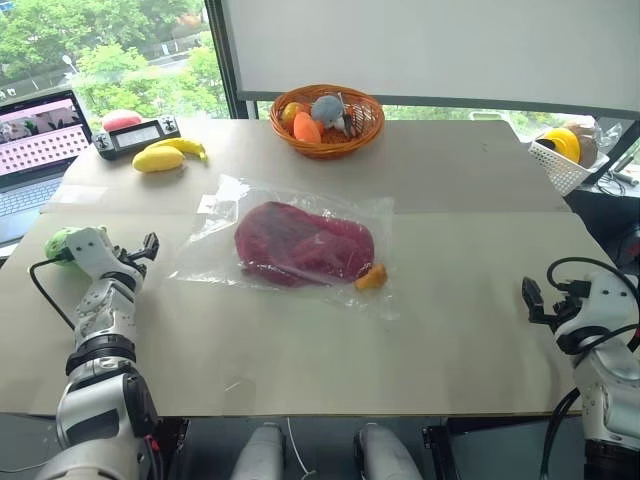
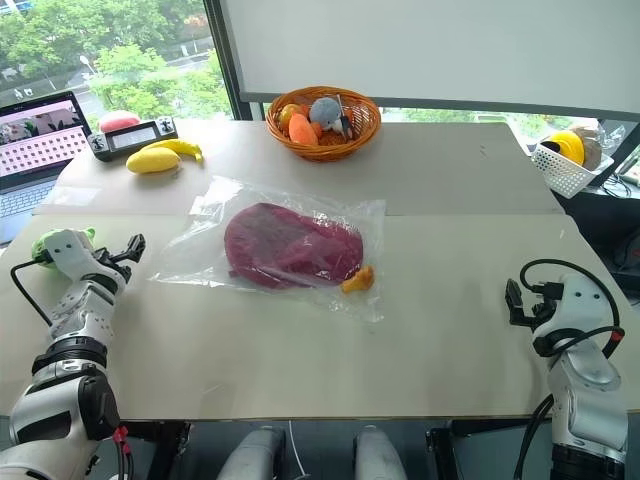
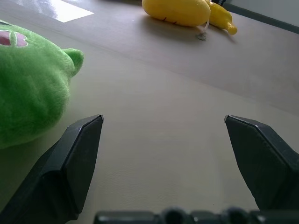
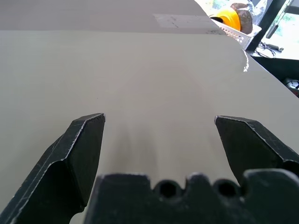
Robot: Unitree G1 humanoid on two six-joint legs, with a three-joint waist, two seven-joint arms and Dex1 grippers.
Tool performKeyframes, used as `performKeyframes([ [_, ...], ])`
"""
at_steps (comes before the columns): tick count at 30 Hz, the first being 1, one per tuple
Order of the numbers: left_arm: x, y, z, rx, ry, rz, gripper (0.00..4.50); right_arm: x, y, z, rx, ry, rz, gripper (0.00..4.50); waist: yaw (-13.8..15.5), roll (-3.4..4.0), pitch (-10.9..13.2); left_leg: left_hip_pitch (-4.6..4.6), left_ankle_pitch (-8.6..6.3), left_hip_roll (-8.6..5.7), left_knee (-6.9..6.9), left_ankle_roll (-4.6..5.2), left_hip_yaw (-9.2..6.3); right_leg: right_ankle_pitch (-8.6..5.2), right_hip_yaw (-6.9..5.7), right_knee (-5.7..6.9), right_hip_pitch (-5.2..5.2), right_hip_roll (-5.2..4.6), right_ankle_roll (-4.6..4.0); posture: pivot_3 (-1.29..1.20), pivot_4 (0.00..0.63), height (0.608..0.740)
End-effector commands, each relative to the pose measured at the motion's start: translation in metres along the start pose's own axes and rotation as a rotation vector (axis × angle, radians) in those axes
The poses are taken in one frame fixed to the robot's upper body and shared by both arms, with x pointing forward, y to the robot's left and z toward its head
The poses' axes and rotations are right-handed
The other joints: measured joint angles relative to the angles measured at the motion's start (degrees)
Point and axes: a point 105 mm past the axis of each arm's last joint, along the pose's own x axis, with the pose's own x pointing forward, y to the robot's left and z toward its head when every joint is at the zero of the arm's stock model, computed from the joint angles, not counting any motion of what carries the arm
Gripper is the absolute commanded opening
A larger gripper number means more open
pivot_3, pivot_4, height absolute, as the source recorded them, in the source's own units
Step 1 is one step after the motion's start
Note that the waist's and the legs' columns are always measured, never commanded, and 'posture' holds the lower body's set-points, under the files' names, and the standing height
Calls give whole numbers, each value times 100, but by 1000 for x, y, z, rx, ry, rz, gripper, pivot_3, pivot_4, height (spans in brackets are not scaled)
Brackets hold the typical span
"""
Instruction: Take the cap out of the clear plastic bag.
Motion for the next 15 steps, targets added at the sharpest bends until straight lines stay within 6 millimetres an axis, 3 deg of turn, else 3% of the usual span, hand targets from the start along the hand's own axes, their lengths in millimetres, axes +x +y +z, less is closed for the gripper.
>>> performKeyframes([
  [1, 5, -8, 15, 8, -56, -18, 4491, -1, -9, 19, -28, -75, -22, 4500, 0, 0, 0, 0, 0, 0, 0, 0, 0, 0, 0, 0, 0, 0, 0, 0, 150, 733],
  [6, 9, -41, 46, 20, -155, -184, 4491, -2, -10, 27, -22, -87, -9, 4500, 17, 0, 0, -1, 0, 0, 1, 0, 0, 0, -1, 0, 0, 0, 0, 0, 150, 733],
  [10, 2, -82, 82, 53, -256, -412, 4491, -6, 0, 48, -11, -120, 94, 4500, 8, 0, 0, -4, 0, 0, 0, 0, 0, 13, 0, -1, -1, 0, -23, 0, 150, 733],
  [12, -7, -105, 99, 84, -291, -533, 4491, -7, 9, 58, -8, -124, 162, 4500, 2, 0, 0, -4, 0, 0, 0, 0, 0, 14, -1, -1, 0, 0, -24, 0, 150, 733],
  [15, -41, -152, 129, 85, -323, -836, 4491, -15, 37, 89, 18, -165, 351, 4500, -30, 0, 0, -4, 0, 1, 3, 0, -1, 14, 0, -1, 2, 0, -23, 0, 150, 733],
])
